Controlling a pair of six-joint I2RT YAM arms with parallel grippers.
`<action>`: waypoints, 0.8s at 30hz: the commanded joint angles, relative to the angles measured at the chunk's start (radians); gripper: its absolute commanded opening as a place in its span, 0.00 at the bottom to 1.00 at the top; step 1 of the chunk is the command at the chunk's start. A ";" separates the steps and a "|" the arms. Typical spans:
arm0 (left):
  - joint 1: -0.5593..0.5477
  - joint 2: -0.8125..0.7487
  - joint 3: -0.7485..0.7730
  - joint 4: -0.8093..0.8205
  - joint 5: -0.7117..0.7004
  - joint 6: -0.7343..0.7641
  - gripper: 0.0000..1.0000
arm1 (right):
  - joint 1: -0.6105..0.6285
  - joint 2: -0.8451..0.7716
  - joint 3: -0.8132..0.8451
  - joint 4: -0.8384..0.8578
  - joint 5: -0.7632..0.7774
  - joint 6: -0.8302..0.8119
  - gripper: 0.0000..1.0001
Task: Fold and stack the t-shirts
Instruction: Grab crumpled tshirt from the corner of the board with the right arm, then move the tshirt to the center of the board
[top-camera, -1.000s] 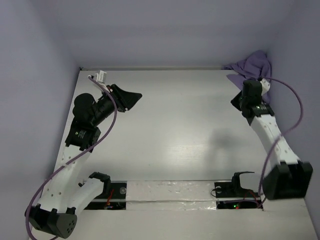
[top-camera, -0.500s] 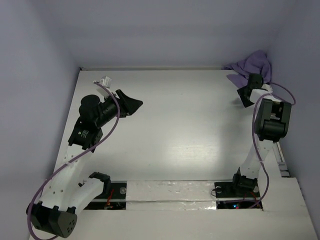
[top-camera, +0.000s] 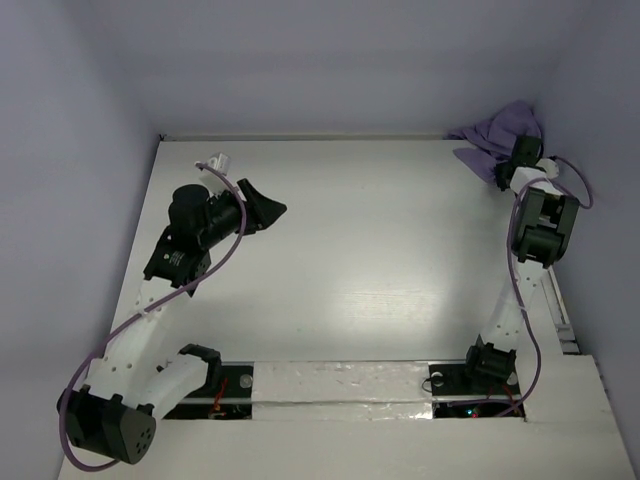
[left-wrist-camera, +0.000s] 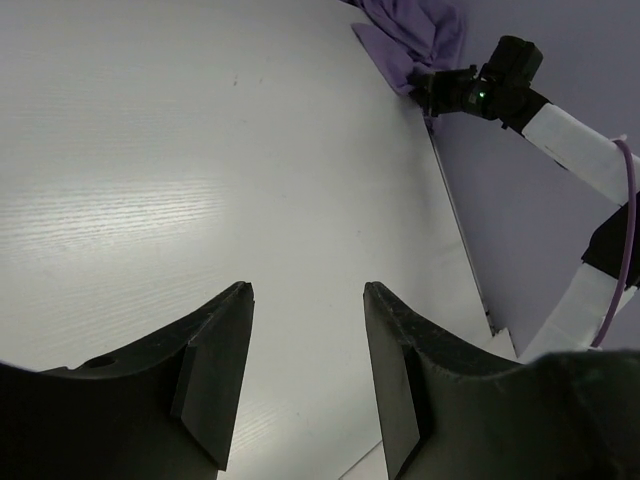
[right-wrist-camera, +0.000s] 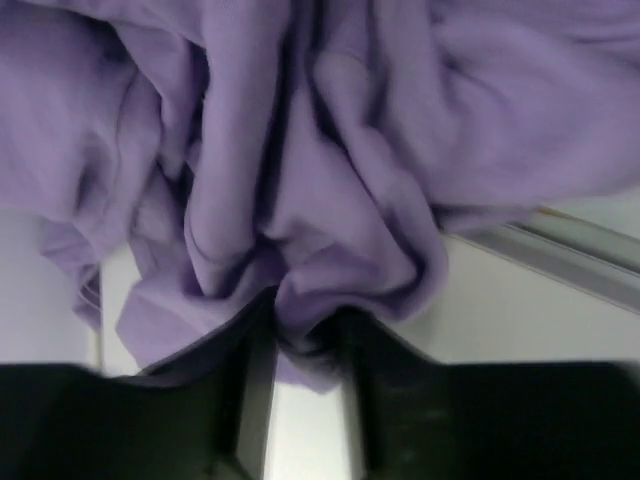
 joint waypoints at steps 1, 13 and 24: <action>-0.002 0.006 0.033 -0.006 -0.018 0.027 0.45 | -0.008 0.087 0.072 -0.056 -0.065 0.017 0.15; -0.002 0.063 0.157 -0.108 -0.219 0.020 0.45 | 0.193 -0.466 0.016 0.200 -0.750 -0.305 0.00; 0.084 -0.009 0.239 -0.147 -0.377 -0.021 0.45 | 0.253 -0.575 0.540 0.404 -1.312 0.016 0.00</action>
